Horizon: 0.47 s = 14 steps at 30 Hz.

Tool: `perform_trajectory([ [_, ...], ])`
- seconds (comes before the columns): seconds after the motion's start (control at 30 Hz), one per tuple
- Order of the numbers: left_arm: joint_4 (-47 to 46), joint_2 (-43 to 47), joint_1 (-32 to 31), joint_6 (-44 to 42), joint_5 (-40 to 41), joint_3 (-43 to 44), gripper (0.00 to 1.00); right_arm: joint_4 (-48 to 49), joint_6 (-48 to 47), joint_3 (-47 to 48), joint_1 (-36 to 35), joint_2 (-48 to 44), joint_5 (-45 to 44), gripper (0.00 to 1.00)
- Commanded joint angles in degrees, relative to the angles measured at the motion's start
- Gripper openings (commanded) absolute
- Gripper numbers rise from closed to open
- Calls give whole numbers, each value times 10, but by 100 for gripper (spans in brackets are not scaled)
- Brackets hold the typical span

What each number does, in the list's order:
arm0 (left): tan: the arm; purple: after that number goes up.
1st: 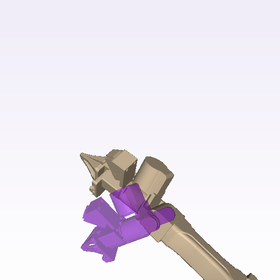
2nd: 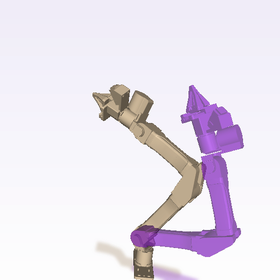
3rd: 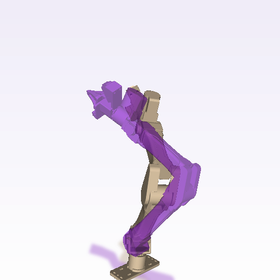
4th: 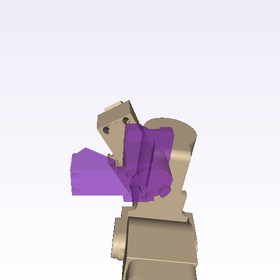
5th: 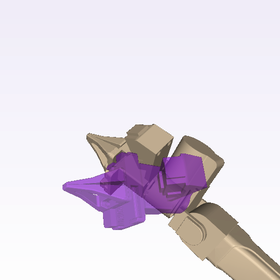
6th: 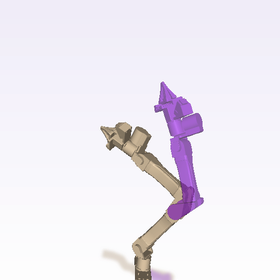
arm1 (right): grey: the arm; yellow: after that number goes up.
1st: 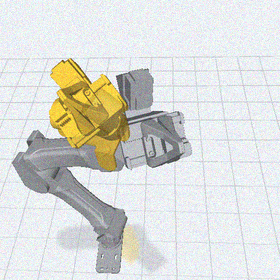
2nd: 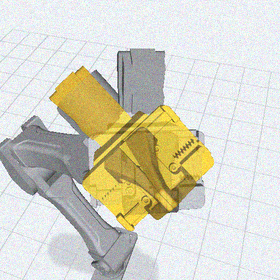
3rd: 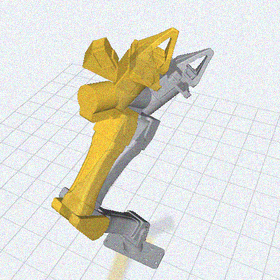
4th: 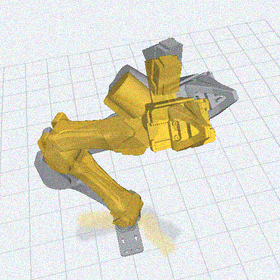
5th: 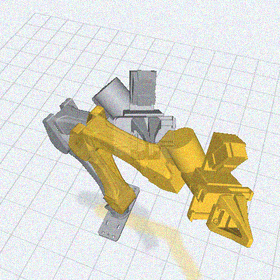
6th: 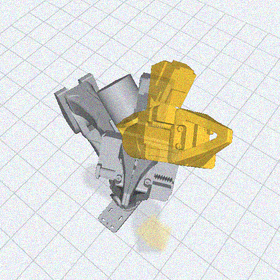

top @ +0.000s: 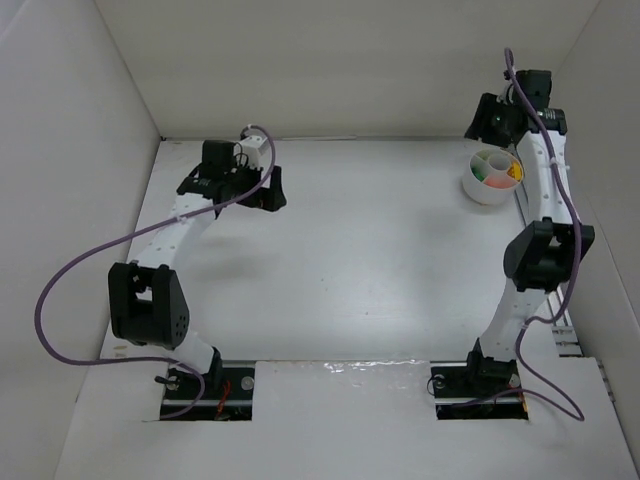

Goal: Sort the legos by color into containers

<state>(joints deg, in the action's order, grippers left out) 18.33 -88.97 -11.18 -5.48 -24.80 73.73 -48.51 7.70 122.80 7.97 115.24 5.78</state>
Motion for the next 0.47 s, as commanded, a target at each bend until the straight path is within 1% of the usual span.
perform_trajectory([
  [0.0, -15, 27, 52, 30, -29, -22, 100, 12, 56, -34, -45, -84, 164, 54],
  [0.03, -22, 27, 79, 30, -29, -29, 100, 12, 73, -52, -54, -99, 198, 56],
  [0.1, -29, 27, 105, 30, -34, -48, 100, 53, 96, -101, -88, -113, 262, 59],
  [0.13, -36, 27, 114, 30, -34, -54, 100, 63, 96, -144, -102, -121, 267, 64],
  [0.17, -36, 27, 128, 25, -29, -54, 100, 83, 102, -165, -116, -121, 267, 67],
  [0.23, -42, 27, 135, 17, -7, -80, 100, 105, 102, -227, -146, -127, 260, 68],
  [0.3, -66, 46, 150, 10, 6, -102, 100, 139, 108, -261, -152, -127, 260, 72],
  [0.33, -76, 54, 150, 10, 6, -126, 100, 139, 108, -273, -157, -127, 260, 74],
  [0.37, -86, 69, 155, 10, 6, -139, 100, 145, 108, -287, -157, -127, 260, 79],
  [0.43, -103, 83, 155, 2, 30, -162, 100, 150, 108, -300, -157, -132, 260, 82],
])
